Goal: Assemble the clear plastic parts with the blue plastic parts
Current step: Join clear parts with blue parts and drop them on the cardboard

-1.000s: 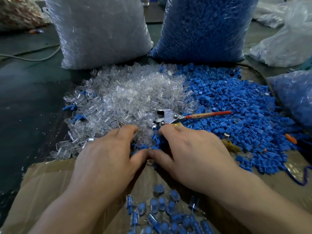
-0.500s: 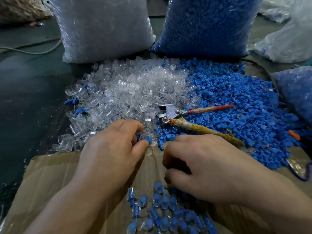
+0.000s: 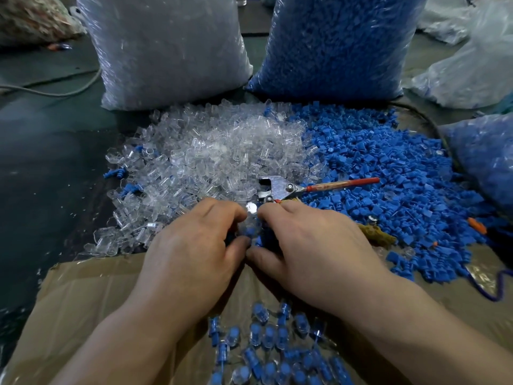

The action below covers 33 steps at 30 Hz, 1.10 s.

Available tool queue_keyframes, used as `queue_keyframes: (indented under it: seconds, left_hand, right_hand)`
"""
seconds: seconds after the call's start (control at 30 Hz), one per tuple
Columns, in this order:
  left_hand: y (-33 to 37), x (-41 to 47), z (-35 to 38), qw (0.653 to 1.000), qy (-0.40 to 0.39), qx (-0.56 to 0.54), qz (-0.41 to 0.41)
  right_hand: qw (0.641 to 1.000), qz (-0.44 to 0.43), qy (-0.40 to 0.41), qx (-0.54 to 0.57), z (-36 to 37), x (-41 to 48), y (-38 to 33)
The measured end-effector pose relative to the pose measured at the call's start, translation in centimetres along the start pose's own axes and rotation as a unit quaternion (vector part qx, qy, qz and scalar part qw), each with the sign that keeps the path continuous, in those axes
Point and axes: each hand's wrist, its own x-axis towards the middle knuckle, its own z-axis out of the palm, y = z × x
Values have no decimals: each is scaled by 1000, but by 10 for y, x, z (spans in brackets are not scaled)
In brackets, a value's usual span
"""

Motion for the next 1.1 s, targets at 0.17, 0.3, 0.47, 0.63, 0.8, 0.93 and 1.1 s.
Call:
queue_keyframes:
  seconds: [0.17,0.3,0.47,0.63,0.8,0.93,1.1]
  left_hand:
    - [0,0,-1,1000,-11,5,15]
    - [-1,1,1,1000,-5,-11,6]
    - [-4,-1,5,998,18,-51,-31]
    - [-8,1,8,994,28,-88,-49]
    - [-7,-1,7,983,60,-147,-90]
    - [-4,-4,2,936,77,-303,-161]
    - [-5,1,-2,886,50,-423,-184]
  right_hand:
    - [1000,-13,-12,-3,0,2,3]
    - [1000,-10,-1,13,-2,1,7]
    - [999,5,20,42,3,0,11]
    - [995,13,46,91,3,-1,14]
    - [985,12,84,153,2,-2,16]
    - [973,21,127,193,5,-2,19]
    - [922,63,143,353,2,-4,18]
